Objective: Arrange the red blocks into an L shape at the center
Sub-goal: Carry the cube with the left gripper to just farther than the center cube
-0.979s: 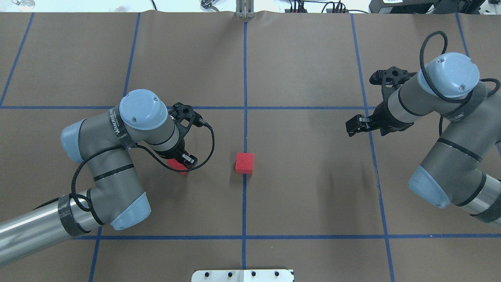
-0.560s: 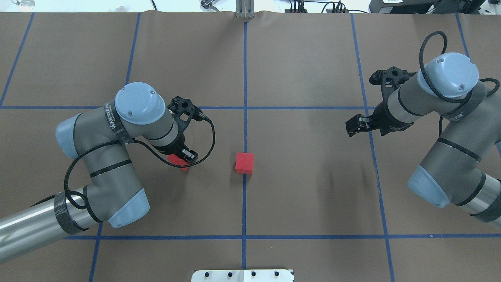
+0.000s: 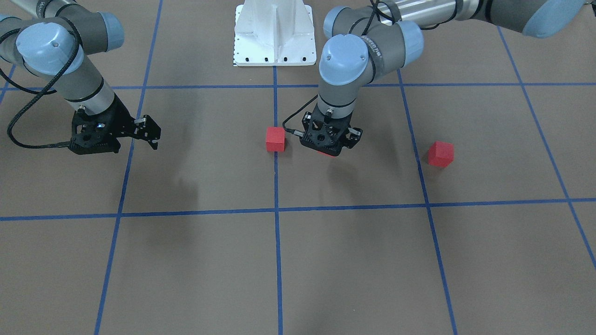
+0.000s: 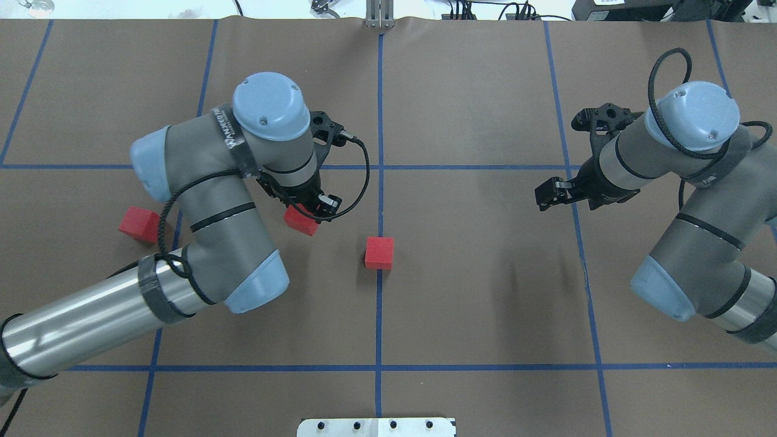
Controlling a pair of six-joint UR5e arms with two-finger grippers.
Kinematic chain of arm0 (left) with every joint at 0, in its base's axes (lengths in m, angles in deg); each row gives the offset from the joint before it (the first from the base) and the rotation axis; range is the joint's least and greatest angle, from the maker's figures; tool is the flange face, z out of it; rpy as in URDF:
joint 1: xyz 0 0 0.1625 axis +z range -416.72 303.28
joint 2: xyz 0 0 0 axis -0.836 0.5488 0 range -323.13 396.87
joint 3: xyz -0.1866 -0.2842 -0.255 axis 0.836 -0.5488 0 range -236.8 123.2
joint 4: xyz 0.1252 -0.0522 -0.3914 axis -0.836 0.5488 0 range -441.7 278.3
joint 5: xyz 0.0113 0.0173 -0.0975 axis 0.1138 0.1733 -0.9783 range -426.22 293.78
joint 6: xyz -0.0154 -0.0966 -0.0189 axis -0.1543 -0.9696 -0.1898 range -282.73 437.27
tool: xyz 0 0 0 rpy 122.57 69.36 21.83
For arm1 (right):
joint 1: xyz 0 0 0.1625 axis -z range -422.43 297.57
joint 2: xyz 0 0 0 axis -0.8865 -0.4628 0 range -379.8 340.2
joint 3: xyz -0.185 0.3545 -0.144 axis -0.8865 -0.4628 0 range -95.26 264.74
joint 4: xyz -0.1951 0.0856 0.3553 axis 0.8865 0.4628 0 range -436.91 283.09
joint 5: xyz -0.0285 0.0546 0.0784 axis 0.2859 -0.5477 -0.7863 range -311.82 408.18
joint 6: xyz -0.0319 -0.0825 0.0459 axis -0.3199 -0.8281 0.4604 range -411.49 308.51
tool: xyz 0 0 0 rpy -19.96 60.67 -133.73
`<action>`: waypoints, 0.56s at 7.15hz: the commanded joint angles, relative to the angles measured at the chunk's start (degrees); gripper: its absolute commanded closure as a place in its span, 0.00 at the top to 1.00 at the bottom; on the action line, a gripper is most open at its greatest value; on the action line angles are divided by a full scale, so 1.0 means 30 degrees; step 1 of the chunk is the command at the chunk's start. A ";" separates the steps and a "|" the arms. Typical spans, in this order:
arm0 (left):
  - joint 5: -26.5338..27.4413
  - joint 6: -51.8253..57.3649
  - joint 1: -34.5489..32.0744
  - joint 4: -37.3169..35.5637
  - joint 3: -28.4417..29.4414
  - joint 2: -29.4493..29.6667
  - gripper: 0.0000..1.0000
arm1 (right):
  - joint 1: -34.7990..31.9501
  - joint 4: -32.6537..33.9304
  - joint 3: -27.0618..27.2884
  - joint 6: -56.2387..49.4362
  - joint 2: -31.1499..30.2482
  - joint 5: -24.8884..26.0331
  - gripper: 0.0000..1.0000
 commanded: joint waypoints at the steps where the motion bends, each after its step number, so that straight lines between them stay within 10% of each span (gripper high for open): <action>1: -0.0051 -0.1971 -0.0031 0.0206 0.5274 0.4327 0.00 | -0.0153 -0.0033 0.0191 0.0004 -0.0056 0.0000 0.99; 4: -0.0022 -0.3463 0.0666 0.1494 0.6491 0.4488 0.00 | -0.0155 -0.0560 0.0222 0.0120 -0.0408 0.0029 0.99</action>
